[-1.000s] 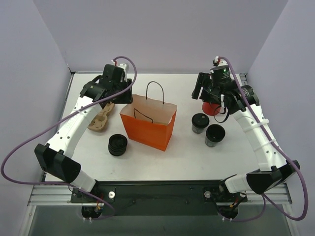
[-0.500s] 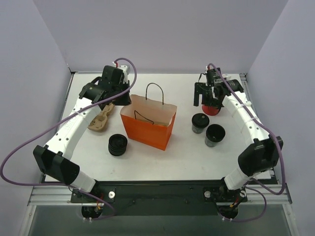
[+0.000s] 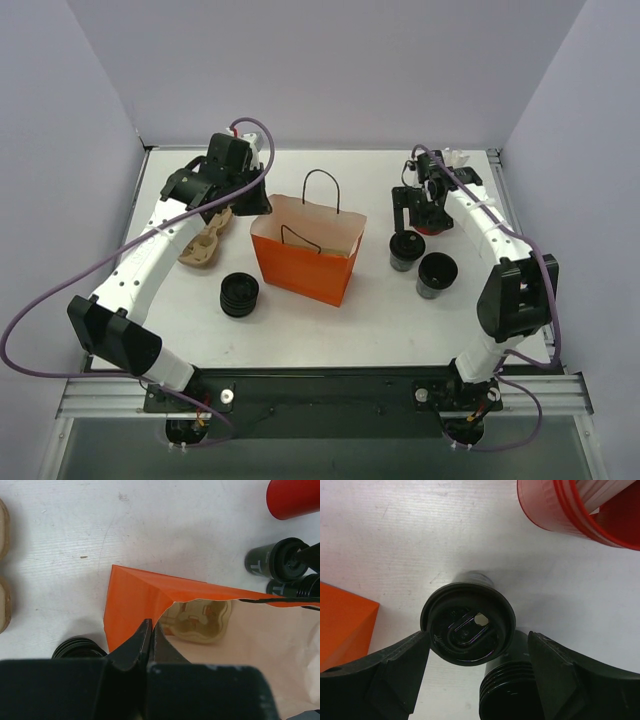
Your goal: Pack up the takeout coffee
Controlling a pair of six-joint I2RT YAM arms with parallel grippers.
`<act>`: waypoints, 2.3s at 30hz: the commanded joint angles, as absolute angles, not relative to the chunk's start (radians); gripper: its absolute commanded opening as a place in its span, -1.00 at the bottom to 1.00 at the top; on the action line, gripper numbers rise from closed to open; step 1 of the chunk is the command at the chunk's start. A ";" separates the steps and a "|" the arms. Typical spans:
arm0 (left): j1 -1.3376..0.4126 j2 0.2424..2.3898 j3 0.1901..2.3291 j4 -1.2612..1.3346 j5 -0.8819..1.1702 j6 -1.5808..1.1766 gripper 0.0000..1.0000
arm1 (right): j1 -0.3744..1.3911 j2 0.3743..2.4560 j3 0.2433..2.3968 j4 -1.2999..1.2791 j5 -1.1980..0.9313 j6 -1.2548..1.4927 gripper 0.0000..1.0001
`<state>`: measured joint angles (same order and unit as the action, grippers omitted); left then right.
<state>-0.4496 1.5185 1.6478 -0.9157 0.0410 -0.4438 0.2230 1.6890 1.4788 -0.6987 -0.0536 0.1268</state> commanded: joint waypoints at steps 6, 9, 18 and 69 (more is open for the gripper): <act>-0.443 1.513 1.675 -0.868 0.063 -0.469 -1.00 | 0.229 1.692 1.413 -0.683 -0.068 0.130 0.60; -0.443 1.516 1.674 -0.865 0.061 -0.469 -1.00 | 0.233 1.695 1.405 -0.678 -0.066 0.141 0.60; -0.443 1.526 1.677 -0.865 0.061 -0.472 -1.00 | 0.245 1.686 1.384 -0.667 -0.077 0.152 0.60; -0.443 1.551 1.690 -0.864 0.058 -0.474 -1.00 | 0.249 1.664 1.361 -0.666 0.035 0.158 0.75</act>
